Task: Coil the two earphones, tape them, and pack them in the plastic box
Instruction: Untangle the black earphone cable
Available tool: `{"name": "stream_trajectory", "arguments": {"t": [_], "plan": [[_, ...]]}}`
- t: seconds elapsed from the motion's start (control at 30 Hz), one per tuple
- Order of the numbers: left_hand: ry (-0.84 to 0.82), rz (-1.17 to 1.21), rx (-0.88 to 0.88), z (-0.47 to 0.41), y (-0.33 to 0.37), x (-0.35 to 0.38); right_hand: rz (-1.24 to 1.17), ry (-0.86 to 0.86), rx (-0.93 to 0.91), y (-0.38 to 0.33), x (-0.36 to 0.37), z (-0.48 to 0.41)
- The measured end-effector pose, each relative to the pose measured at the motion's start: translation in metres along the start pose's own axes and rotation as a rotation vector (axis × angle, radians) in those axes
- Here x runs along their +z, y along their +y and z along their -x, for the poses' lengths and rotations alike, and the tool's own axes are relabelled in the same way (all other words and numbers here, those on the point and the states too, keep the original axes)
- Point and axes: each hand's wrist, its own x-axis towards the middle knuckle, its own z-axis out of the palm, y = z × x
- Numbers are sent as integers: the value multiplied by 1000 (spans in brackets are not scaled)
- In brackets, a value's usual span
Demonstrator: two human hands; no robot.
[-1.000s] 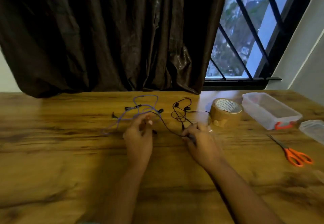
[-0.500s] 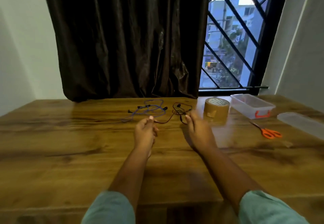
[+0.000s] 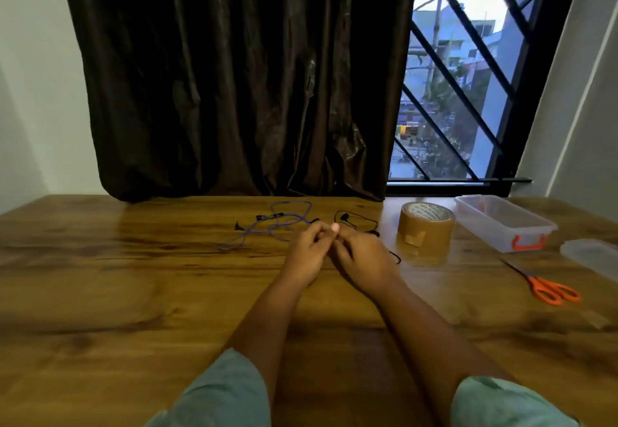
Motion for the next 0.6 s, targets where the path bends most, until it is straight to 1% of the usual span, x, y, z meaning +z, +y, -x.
{"name": "stream_trajectory", "arguments": {"t": [0.07,0.13,0.2,0.23,0.3,0.37,0.43,0.5,0.53,0.6], "plan": [[26,-127,50,-14,-10,2,-95,54,36,7,1,-6],[96,-239,77,-22,-13,-1,-226,104,104,14,-2,-9],[178,-416,53,-23,-12,-8,-257,75,141,20,-9,-10],[245,-515,9,-20,-9,-13,-228,39,159,25,-14,-9],[468,-665,-95,-18,-7,-31,-173,29,213,39,-26,-7],[665,-661,-188,-18,-10,-53,-103,118,288,54,-40,-4],[777,-600,-260,-16,-13,-72,-63,264,379,65,-47,-2],[823,-606,-320,-14,-14,-82,-13,397,517,64,-53,-3],[817,-662,-317,-13,-14,-84,-10,417,580,63,-54,-4],[737,-798,-227,-15,-11,-79,-60,389,676,60,-55,-8]]}}
